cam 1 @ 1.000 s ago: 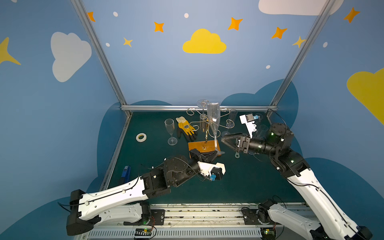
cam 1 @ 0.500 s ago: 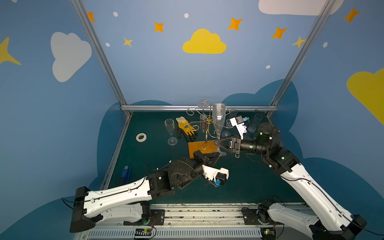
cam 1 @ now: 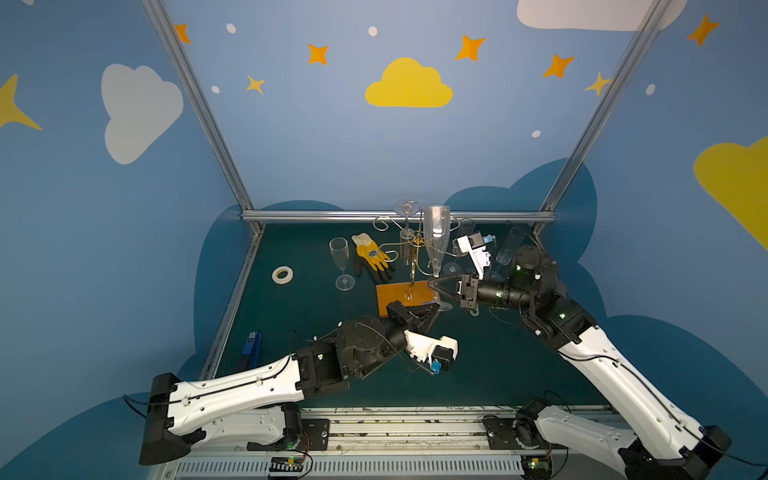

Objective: Take the wine glass off the wine glass rack

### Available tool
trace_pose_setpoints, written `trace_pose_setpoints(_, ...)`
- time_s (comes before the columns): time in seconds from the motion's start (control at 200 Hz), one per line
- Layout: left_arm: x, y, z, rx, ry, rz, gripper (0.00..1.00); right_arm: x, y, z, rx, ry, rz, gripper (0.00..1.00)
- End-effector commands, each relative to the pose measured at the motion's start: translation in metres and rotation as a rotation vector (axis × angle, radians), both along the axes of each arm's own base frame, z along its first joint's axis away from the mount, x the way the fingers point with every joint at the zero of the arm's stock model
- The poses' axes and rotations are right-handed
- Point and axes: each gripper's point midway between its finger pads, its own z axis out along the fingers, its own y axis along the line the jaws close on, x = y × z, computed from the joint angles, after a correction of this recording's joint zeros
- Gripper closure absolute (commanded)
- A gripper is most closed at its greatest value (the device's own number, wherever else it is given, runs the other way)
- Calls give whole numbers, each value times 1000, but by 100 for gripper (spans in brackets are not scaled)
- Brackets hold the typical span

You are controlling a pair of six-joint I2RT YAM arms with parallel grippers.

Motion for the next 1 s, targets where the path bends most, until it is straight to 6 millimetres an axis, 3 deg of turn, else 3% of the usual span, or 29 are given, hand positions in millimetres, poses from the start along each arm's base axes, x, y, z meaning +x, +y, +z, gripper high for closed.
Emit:
trace_pose_setpoints(0.0, -3, 3, 15, -74, -8, -6, 57, -3, 3, 3, 12, -33, 16, 100)
trace_pose_setpoints(0.11, -3, 9, 25, -151, 43, 1, 34, -2, 1, 3, 4, -51, 9, 100)
trace_pose_setpoints(0.25, -8, 24, 54, -361, 159, -16, 20, 0, -2, 1, -18, -92, -9, 100)
trace_pose_setpoints(0.395, -2, 51, 88, -617, 352, -27, 15, 1, -7, -1, -44, -182, -33, 100)
trace_pose_setpoints(0.691, 31, 86, 91, -888, 906, -89, 11, -16, -4, -12, -41, -466, -11, 100)
trace_pose_setpoints(0.791, 35, 87, 88, -928, 1028, -127, 11, -22, 2, -17, -44, -523, -2, 100)
trace_pose_setpoints(0.991, 31, 70, 82, -899, 1225, -244, 11, -34, 15, -25, -57, -613, 38, 100)
